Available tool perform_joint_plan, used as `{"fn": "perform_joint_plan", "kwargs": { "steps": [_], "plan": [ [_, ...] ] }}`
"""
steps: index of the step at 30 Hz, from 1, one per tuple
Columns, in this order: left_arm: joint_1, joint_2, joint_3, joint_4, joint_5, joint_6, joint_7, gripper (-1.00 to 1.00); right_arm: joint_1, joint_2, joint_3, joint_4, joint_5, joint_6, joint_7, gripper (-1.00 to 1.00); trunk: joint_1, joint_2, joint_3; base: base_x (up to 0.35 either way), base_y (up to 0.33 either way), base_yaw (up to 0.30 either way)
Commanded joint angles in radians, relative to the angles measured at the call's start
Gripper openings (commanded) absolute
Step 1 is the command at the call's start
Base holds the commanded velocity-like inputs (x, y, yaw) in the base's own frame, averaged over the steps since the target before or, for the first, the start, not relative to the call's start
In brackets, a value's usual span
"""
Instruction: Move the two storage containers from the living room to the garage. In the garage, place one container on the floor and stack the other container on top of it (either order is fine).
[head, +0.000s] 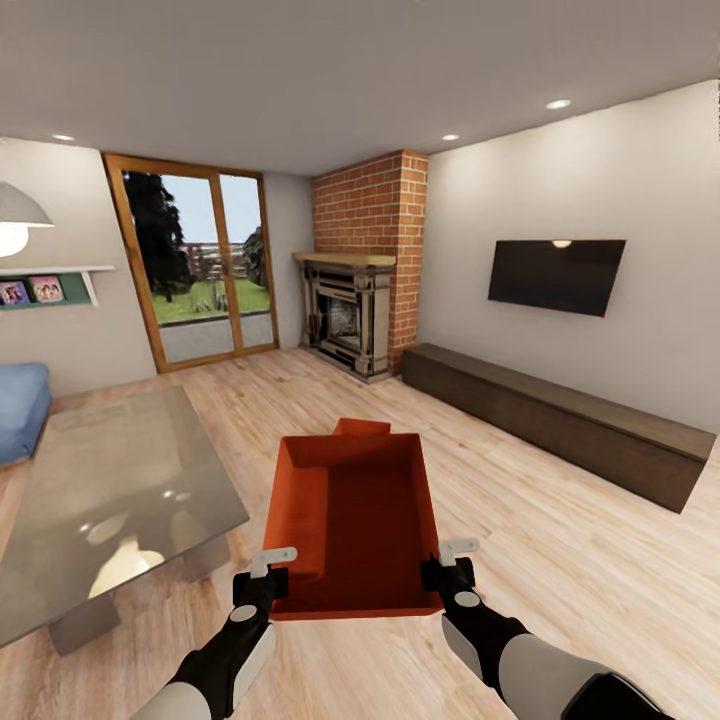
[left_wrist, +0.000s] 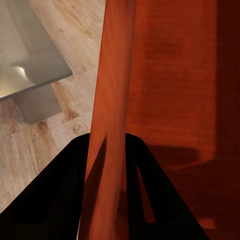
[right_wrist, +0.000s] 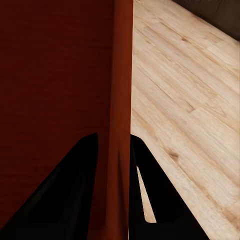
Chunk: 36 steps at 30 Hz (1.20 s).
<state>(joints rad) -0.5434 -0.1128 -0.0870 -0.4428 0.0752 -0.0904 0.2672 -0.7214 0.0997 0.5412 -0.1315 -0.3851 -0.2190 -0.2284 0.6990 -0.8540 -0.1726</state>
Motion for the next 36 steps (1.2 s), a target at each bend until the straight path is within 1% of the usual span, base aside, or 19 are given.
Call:
{"fn": "perform_joint_plan", "kwargs": {
  "steps": [1, 36],
  "plan": [
    [-0.001, 0.001, 0.03, 0.003, 0.038, -0.003, 0.026, -1.0, -0.001, 0.0, -0.037, -0.002, 0.003, -0.022, -0.003, -1.0, 0.0, -0.001, 0.0, 0.0, 0.0, 0.0],
    [-0.001, 0.001, 0.03, 0.003, 0.038, -0.003, 0.026, -1.0, -0.001, 0.0, -0.037, -0.002, 0.003, -0.022, -0.003, -1.0, 0.0, -0.001, 0.055, 0.0, 0.0, 0.0]
  ]
}}
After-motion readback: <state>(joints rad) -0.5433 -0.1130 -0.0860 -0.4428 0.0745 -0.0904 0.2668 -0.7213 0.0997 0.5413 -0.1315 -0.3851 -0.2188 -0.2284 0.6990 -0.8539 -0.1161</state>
